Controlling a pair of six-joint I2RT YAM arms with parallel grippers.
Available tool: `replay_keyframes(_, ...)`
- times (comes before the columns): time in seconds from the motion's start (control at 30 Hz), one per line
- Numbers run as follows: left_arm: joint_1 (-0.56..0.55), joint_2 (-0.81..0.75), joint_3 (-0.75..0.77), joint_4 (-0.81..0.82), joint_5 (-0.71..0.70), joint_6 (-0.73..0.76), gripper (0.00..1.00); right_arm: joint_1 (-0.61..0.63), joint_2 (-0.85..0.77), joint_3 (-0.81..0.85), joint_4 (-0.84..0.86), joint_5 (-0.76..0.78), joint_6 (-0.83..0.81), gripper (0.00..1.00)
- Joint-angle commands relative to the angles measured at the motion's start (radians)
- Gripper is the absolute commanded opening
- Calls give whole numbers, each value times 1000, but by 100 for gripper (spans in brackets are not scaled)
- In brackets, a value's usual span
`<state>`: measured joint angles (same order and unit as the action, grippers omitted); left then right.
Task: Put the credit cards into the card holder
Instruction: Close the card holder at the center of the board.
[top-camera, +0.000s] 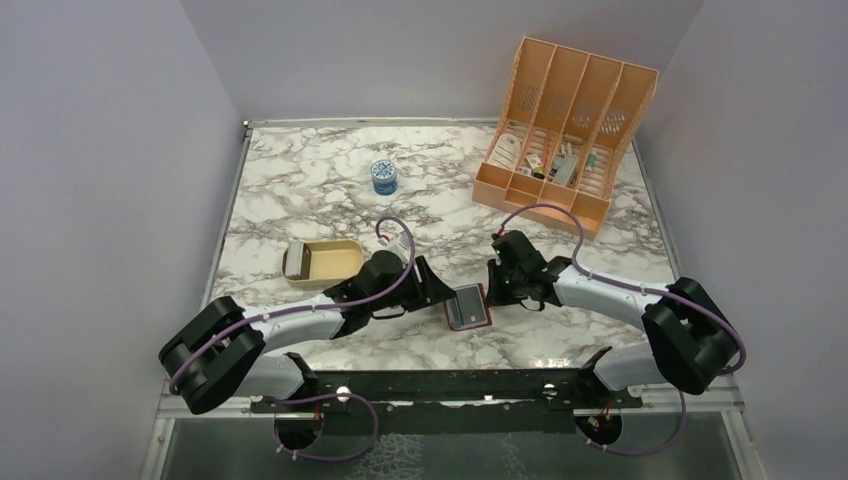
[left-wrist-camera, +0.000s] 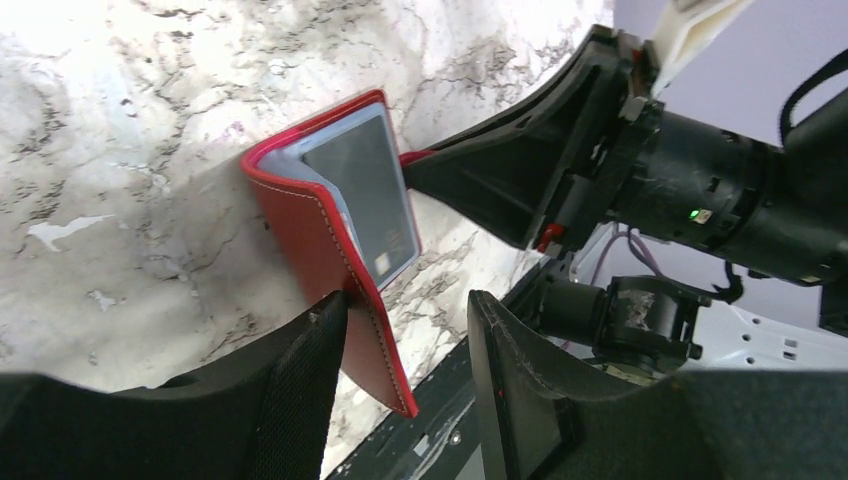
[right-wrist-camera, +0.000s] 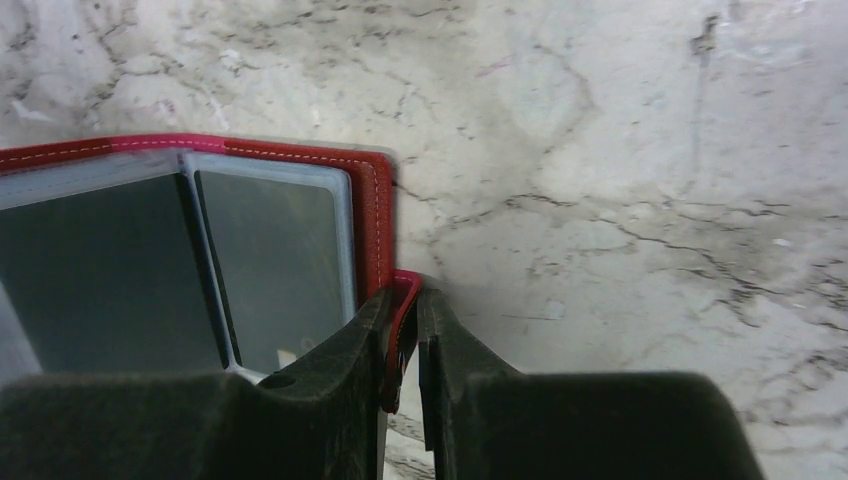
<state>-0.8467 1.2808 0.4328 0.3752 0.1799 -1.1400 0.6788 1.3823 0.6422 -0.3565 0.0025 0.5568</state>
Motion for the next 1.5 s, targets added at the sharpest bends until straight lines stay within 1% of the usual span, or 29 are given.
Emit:
replay_keyframes(0.0, -9, -7, 25, 81, 45, -4, 50, 25, 11, -27, 63, -110, 41, 15)
replay_keyframes(0.27, -21, 57, 51, 100, 60, 29, 50, 57, 15, -19, 98, -148, 73, 14)
replay_keyframes(0.43, -23, 98, 61, 103, 75, 49, 49, 57, -22, -5, 31, -75, 76, 19)
replay_keyframes(0.57, -24, 97, 71, 102, 74, 79, 46, 57, -70, 3, -12, -39, 67, 20)
replay_keyframes(0.73, -24, 128, 83, 102, 73, 107, 42, 57, -110, 4, -37, -25, 73, 21)
replay_keyframes(1.03, -39, 191, 126, 103, 68, 143, 40, 57, -180, -4, -59, -19, 91, 24)
replay_keyframes(1.1, -39, 184, 124, 102, 52, 149, 37, 57, -202, -6, -65, -21, 101, 24)
replay_keyframes(1.2, -39, 171, 116, 92, 27, 164, 32, 57, -244, -19, -40, -69, 115, 27)
replay_keyframes(1.3, -39, 174, 120, 53, 3, 176, 25, 57, -269, -28, -14, -105, 127, 29)
replay_keyframes(1.47, -38, 193, 134, -1, -17, 211, 12, 57, -287, -28, -1, -115, 144, 30)
